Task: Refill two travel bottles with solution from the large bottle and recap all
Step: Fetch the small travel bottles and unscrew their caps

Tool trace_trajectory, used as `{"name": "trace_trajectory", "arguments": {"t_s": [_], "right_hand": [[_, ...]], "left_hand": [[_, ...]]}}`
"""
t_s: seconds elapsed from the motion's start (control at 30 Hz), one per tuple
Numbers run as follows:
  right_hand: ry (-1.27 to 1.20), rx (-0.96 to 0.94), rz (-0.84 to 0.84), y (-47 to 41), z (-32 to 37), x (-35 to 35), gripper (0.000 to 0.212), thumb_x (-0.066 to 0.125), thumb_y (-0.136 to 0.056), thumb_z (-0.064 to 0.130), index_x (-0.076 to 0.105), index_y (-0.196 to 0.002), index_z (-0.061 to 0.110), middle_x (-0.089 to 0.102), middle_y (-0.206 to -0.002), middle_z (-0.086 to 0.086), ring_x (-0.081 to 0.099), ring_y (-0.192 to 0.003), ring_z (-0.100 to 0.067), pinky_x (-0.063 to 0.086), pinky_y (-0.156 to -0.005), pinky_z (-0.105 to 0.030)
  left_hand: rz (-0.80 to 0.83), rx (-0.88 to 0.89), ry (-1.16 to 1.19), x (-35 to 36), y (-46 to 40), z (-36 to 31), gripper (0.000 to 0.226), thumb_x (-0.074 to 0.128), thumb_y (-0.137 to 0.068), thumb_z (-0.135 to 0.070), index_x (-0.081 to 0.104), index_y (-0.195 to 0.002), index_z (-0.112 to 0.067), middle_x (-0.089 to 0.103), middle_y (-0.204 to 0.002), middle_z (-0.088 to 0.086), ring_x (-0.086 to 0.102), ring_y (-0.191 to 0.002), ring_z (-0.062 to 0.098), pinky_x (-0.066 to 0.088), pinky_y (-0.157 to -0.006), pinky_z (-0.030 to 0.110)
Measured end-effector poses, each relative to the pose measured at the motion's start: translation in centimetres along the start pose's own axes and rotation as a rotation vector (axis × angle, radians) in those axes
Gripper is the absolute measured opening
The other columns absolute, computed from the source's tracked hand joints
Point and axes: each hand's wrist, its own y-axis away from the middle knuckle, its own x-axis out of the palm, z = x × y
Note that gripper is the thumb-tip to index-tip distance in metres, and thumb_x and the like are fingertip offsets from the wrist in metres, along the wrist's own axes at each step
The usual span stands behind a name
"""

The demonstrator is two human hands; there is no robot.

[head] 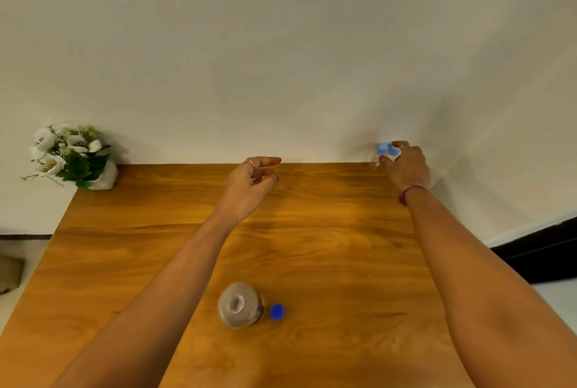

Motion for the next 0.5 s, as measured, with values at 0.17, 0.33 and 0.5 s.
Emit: {"name": "trace_trajectory", "arguments": {"t_s": [0.17,0.33,0.5], "right_hand": [[0.163,-0.007,0.040,-2.3,-0.1,0.8,0.047,0.058,-0.089,0.035,0.050,-0.130,0.014,0.050,-0.125,-0.015,0.058,-0.102,-0.036,0.048,-0.079,-0.038],[0.253,-0.004,0.027,-3.1,0.7,1.4,0.047,0.060,-0.089,0.037,0.054,-0.124,0.007,0.053,-0.119,-0.016,0.059,-0.101,-0.036,0.049,-0.079,-0.039],[0.183,-0.035,0.052,-2.6,1.8,1.8,0.034,0.066,-0.084,0.031,0.059,-0.109,0.008,0.058,-0.110,-0.014,0.060,-0.091,-0.032,0.048,-0.072,-0.035]], "left_hand": [[0.029,-0.015,-0.011,0.1,-0.5,0.1,0.027,0.059,-0.090,-0.008,0.062,-0.112,-0.024,0.067,-0.103,0.000,0.061,-0.102,0.007,0.045,-0.088,0.022],[0.036,-0.031,-0.004,0.0,-0.5,0.6,0.028,0.060,-0.089,-0.006,0.063,-0.113,-0.020,0.067,-0.105,0.001,0.062,-0.101,0.009,0.047,-0.091,0.031],[0.024,-0.027,-0.051,0.0,0.1,0.9,0.025,0.061,-0.089,-0.007,0.063,-0.107,-0.025,0.067,-0.107,-0.002,0.063,-0.101,0.009,0.049,-0.091,0.037]]}}
